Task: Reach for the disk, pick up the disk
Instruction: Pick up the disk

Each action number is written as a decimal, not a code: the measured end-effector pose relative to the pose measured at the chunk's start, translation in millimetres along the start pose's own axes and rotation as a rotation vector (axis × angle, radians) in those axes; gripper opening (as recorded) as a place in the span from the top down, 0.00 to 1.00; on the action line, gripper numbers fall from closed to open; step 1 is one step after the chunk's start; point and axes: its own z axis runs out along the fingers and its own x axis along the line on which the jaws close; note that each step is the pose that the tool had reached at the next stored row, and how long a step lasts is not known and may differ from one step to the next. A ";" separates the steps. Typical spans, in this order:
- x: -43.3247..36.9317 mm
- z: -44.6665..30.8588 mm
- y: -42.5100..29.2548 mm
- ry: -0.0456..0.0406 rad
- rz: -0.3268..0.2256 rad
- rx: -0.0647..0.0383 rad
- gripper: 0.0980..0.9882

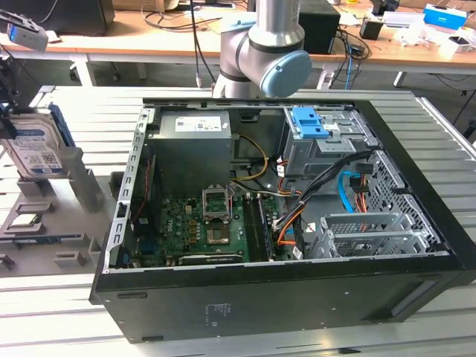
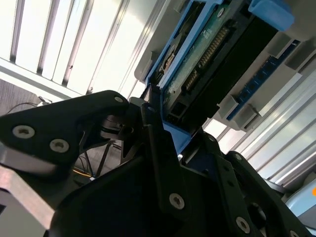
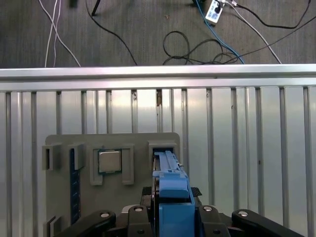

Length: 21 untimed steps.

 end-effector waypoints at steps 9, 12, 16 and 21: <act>-0.3 -18.1 0.2 0.0001 0.000 0.000 0.70; -0.4 -23.4 0.2 0.0000 0.000 0.000 0.70; -0.6 -31.6 0.3 0.0000 0.000 0.000 0.70; -0.6 -40.3 0.3 0.0000 0.000 0.000 0.70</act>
